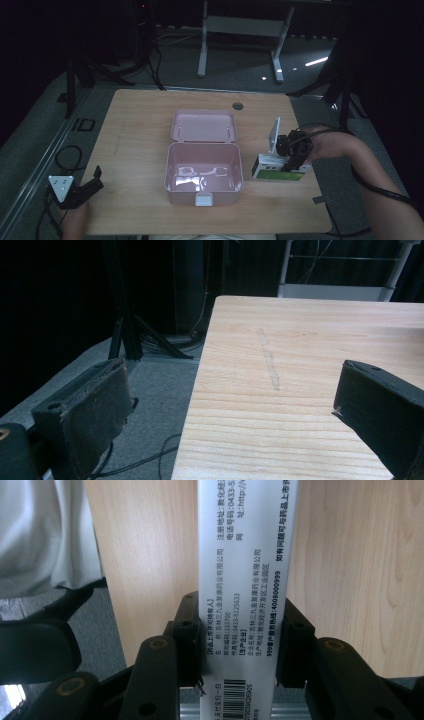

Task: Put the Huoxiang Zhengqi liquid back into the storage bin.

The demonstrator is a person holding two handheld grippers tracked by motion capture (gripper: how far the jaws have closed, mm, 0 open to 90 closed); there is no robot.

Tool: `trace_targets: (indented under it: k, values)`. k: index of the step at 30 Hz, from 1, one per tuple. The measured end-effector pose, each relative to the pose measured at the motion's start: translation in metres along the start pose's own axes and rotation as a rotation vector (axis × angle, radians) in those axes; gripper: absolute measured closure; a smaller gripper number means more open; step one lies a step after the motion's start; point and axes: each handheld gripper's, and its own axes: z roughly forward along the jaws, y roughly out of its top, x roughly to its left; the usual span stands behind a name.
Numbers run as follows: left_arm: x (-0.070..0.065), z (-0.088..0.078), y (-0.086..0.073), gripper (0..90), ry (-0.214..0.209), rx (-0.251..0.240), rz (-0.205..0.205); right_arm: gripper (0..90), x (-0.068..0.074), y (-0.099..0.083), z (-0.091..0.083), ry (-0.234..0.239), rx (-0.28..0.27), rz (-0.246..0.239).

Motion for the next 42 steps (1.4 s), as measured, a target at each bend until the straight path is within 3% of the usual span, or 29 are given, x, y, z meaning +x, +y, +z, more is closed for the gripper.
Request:
trace_targets:
  k: [3,13,18,21,31,42]
  values:
    - [0.0,0.0,0.0,2.1,0.0,-0.001,0.001,61.7,0.002,0.003,-0.011,-0.015,-0.034,0.002]
    - [0.0,0.0,0.0,2.1,0.0,0.001,0.003,61.7,-0.001,0.013,-0.036,-0.012,-0.046,0.006]
    - [0.0,0.0,0.0,2.1,0.0,-0.001,0.002,61.7,-0.003,0.021,-0.048,-0.037,-0.045,0.011]
    - [0.0,0.0,0.0,2.1,-0.001,-0.002,0.001,61.7,-0.001,0.029,-0.051,-0.056,-0.035,-0.011]
    - [0.0,0.0,0.0,2.1,-0.003,-0.001,0.0,61.7,0.001,0.054,-0.058,-0.044,-0.045,-0.031]
    - [0.001,0.0,0.0,2.1,-0.004,-0.004,-0.005,61.7,0.006,0.094,-0.065,-0.023,-0.045,-0.062]
